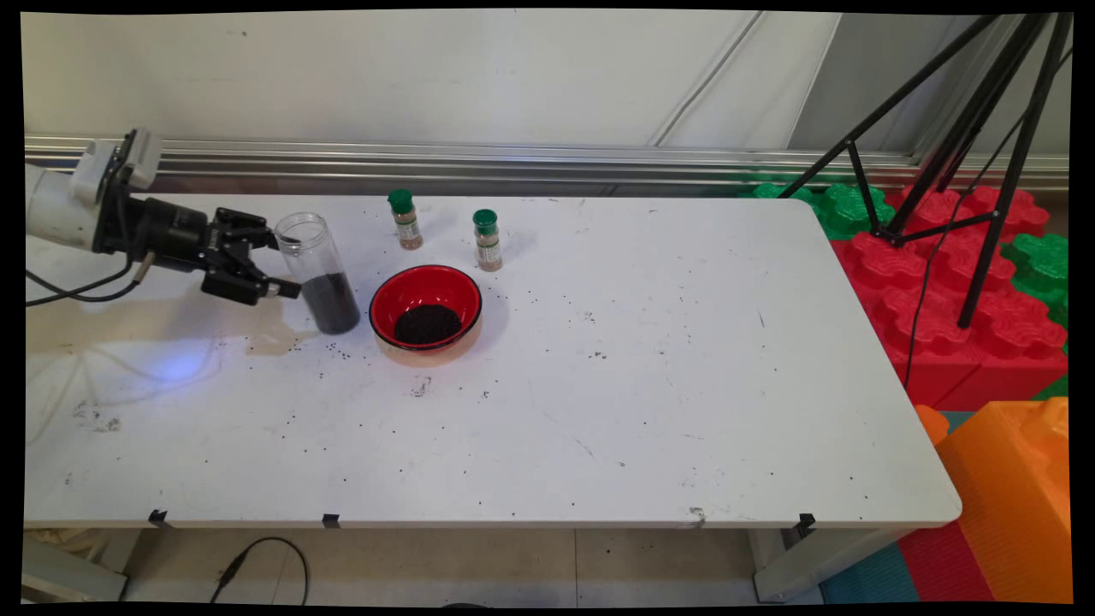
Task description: Pick up the black seasoning powder from the table
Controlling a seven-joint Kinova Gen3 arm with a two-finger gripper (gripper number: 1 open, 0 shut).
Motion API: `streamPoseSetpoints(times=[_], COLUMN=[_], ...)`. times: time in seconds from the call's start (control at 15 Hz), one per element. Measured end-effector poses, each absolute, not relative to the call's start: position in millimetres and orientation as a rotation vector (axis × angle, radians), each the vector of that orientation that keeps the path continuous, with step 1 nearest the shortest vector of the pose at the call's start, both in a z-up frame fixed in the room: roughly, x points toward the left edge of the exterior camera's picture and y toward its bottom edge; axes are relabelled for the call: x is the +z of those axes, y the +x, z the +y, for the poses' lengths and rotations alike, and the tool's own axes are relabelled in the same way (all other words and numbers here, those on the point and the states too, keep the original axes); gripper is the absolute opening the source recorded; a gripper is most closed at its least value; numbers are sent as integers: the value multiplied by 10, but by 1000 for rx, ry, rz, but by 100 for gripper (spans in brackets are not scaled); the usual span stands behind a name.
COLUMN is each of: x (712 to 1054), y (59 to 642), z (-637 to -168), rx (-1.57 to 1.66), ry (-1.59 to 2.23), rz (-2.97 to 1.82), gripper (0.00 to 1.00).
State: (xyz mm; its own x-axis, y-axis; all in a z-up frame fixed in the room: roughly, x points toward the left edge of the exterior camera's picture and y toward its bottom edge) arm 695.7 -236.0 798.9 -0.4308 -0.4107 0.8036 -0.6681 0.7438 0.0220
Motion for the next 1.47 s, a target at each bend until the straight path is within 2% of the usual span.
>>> streamPoseSetpoints(times=[1.47], x=[7834], y=[6684], z=[-2683], rx=[395], ry=[790], rz=[-2011], gripper=[100])
